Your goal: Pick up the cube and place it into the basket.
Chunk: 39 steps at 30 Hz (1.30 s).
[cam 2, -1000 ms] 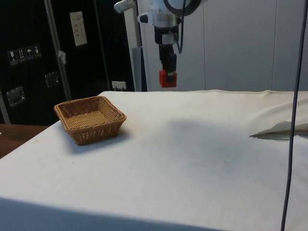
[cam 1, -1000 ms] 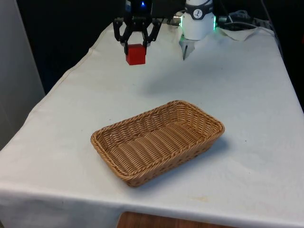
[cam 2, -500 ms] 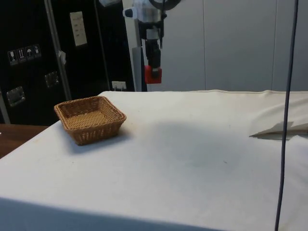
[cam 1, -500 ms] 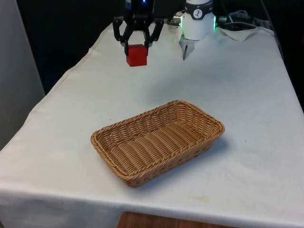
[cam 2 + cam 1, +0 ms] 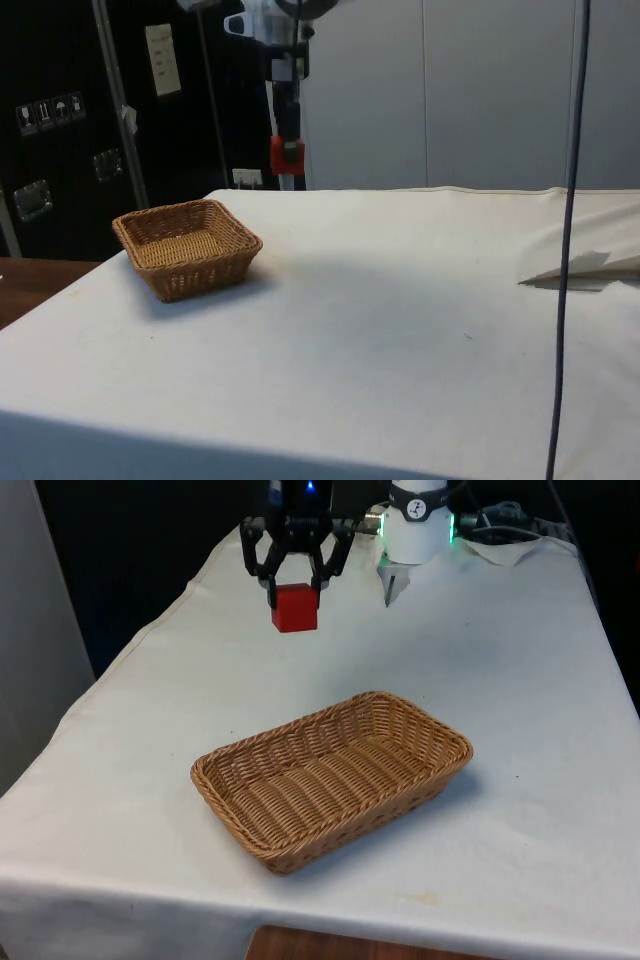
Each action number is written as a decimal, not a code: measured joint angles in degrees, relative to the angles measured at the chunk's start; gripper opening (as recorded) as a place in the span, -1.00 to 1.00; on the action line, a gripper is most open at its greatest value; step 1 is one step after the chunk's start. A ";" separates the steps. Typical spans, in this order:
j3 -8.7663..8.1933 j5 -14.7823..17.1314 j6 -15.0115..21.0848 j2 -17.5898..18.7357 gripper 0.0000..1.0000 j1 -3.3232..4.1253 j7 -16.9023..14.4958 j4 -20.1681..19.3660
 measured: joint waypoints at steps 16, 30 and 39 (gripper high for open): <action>1.78 3.44 -2.23 6.53 -0.94 0.00 0.74 9.11; 2.58 6.30 -4.47 12.61 -0.94 0.00 1.49 17.70; 2.69 9.57 -4.53 18.28 -0.94 0.00 1.49 23.38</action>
